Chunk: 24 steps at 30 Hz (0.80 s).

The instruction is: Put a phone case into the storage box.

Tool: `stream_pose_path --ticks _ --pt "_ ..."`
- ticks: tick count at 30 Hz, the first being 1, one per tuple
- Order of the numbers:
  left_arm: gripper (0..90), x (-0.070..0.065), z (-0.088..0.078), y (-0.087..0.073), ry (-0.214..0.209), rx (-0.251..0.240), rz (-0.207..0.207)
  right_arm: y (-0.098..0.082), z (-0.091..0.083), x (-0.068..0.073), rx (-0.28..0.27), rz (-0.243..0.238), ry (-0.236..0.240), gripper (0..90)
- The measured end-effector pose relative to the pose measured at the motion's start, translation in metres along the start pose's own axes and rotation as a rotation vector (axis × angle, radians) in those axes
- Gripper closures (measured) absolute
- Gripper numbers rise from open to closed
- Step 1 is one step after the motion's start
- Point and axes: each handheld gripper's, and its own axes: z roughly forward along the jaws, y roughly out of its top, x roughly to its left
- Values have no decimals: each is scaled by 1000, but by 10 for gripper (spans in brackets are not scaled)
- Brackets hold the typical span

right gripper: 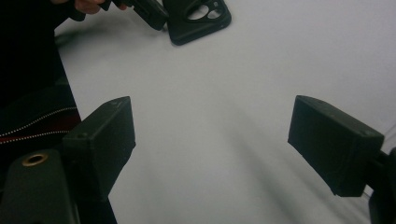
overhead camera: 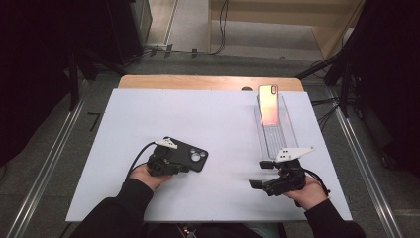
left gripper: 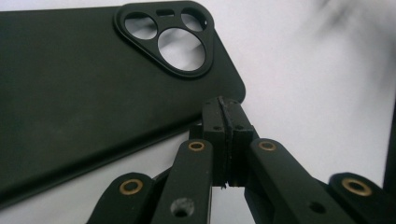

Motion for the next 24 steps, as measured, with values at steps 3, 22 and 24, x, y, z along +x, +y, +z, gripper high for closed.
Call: stream_pose_path --ticks 3,22,24 --pt "900 1 3 2 2 -6 8 0 0 0 -1 -6 0 132" --pt "900 12 23 30 66 -72 -5 -4 0 2 -1 -10 -12 132" --pt "900 15 25 33 66 -78 -13 -5 0 2 1 -8 -13 132"
